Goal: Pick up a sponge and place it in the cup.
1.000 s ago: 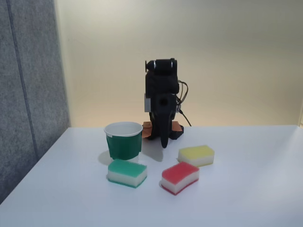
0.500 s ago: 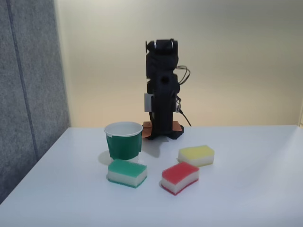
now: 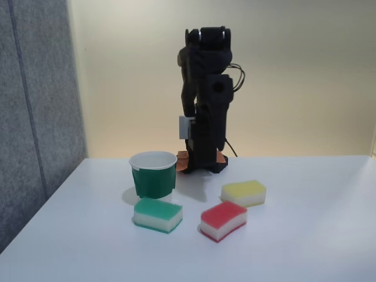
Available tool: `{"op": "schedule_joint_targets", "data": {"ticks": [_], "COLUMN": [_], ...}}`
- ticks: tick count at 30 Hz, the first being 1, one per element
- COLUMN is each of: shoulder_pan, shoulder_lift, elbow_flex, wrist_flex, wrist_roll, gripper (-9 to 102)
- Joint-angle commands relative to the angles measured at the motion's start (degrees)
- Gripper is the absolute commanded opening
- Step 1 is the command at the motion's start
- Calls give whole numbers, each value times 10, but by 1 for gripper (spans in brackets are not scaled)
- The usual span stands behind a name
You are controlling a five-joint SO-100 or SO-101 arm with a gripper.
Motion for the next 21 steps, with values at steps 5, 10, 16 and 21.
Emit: {"op": "schedule_joint_targets", "data": {"ticks": [5,10,16,21], "shoulder_pan": [-25,-8,-11,-33], "shoulder_lift": [-201,-307,-384,-412], "elbow_flex": [-102,-149,-184,-205], "wrist_flex": [-78,-127,-163,-156], "wrist_roll": [-5,-46,-126,-253], "gripper": [0,0,0,0]}}
